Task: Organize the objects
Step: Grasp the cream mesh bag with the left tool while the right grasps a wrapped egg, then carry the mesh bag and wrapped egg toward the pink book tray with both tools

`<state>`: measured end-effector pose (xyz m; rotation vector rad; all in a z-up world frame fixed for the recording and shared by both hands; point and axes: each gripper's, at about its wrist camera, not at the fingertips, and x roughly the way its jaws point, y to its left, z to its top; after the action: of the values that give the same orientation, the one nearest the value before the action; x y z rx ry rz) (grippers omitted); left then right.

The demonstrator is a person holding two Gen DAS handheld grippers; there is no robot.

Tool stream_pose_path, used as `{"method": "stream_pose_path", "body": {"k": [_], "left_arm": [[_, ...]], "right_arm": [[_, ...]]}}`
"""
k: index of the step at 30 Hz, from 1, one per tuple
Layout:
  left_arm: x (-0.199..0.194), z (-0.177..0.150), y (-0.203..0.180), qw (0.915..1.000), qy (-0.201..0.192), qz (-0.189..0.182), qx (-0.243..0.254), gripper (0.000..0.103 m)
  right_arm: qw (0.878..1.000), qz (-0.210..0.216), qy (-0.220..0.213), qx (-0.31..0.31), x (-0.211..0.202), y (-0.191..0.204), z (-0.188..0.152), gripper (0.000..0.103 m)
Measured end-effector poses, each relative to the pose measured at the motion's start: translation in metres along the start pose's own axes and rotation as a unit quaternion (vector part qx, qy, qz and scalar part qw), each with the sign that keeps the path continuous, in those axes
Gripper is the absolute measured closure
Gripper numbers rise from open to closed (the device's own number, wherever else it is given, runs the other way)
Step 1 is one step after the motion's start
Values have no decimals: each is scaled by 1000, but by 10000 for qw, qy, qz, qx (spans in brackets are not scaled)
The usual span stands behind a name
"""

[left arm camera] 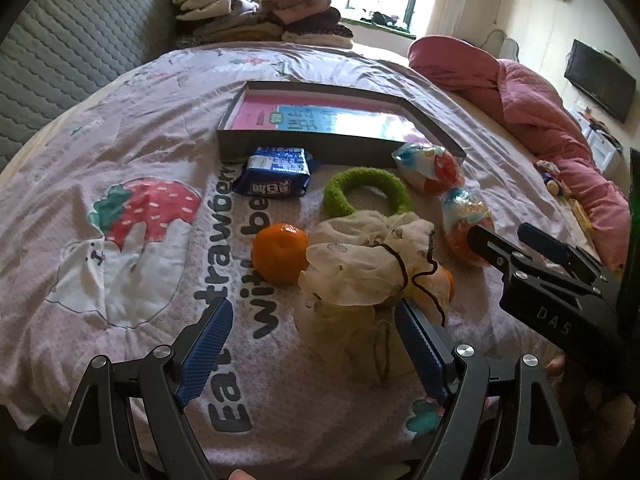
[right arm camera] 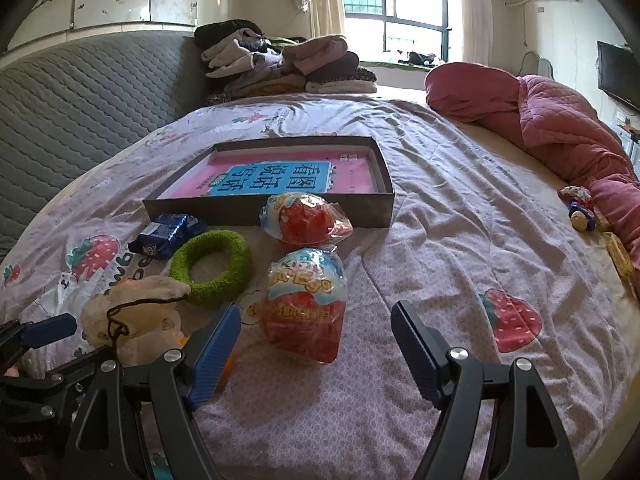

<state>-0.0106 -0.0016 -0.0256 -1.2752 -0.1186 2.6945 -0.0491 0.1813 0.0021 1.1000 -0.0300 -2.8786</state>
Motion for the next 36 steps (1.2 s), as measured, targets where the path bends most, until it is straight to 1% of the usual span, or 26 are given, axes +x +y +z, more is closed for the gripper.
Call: {"method": "stream_pose_path", "body": {"k": [5,6,8,10,11,12,13,15,18,19,21,22,25,31,34,36], "left_arm": [[9,-2,1,9998,154,-84,-66,19],[10,-2,2,9998,180,-87,-98,20],[13,-3,4,9994,247,-154,-190,25],[14,-3,4,9991,266,-221,-236,36],[14,-3,3,9990,273,-247,-233,40],[15,-3,2,9990,287,-276,-222,48],[16,-4,1,9988,311,-318,-201,56],[17,-4,-1,9984,373,-398,-178,66],[18,-4,-2,9978,408,-483,-172,73],[18,-4,-2,9977,417,-500,-163,78],[17,-4,-1,9977,406,-518,-169,84],[17,-4,0,9976,407,-531,-178,85],[17,-4,0,9974,407,-560,-185,89],[11,-3,0,9977,333,-571,-175,92],[6,-1,1,9979,274,-560,-161,93],[4,0,1,9980,248,-558,-159,93]], "right_arm": [[9999,9,101,-4,9,-1,1,26],[9999,14,140,17,11,-2,1,26],[9997,57,230,57,17,-4,2,26],[9996,55,276,74,22,-5,3,26],[9995,32,292,77,24,-5,4,26],[9995,47,306,89,26,-6,4,26],[9993,102,336,124,28,-7,5,26],[9985,289,411,195,33,-9,5,27],[9972,413,585,229,40,-8,3,31],[9969,439,621,206,42,-7,2,32],[9970,463,614,108,42,-3,0,37],[9971,463,606,64,42,-2,0,42],[9970,530,559,11,39,1,-1,52],[9976,515,468,-36,33,1,1,52],[9977,584,341,-8,23,0,4,52],[9973,704,215,-15,14,0,5,53]]}}
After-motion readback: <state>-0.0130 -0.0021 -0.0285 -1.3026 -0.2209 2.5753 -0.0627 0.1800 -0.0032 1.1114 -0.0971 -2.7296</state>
